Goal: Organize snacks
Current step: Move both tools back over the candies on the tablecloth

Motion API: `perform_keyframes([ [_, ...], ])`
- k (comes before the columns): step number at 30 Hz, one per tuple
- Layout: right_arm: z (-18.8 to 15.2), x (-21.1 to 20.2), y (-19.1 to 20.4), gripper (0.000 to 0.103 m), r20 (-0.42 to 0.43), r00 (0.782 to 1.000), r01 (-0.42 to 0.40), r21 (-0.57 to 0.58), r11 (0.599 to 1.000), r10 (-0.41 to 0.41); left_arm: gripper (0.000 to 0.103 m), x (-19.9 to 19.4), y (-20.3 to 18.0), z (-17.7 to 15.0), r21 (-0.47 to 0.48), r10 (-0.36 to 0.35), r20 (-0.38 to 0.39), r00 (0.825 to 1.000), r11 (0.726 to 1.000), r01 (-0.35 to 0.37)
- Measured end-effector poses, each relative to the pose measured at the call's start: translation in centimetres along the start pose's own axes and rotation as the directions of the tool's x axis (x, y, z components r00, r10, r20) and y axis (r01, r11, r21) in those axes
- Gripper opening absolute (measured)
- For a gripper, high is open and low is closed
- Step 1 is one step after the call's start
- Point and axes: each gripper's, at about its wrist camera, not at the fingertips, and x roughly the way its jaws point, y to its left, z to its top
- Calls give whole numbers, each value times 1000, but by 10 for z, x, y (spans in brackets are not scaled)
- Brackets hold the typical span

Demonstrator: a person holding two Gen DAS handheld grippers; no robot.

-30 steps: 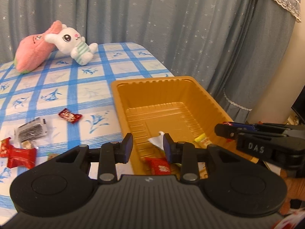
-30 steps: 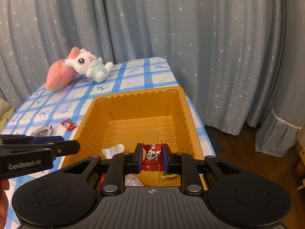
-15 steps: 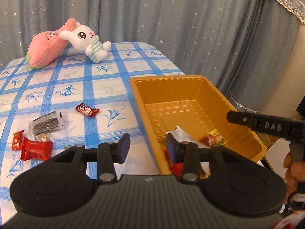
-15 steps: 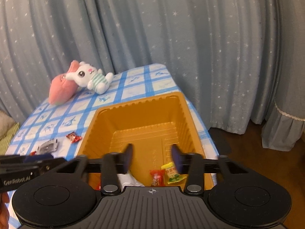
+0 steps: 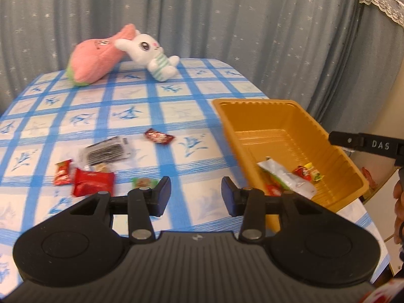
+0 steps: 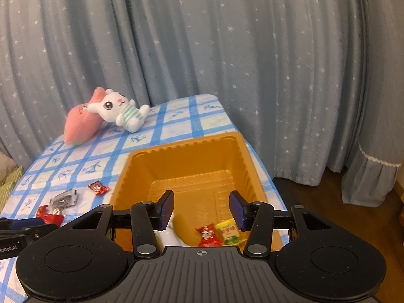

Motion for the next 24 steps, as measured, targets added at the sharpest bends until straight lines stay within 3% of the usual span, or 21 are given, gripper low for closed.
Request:
perform_keyframes([
  [13,-9,-2,70,49,33,997,-66,-154,986,72,42,-40,74,-25,-37,124,6,992,992,-123],
  [24,-40,10,153,49,-36,977,-210,-323,923,210,45,-43,117,-38,-49,173,-3,985,984,-173],
])
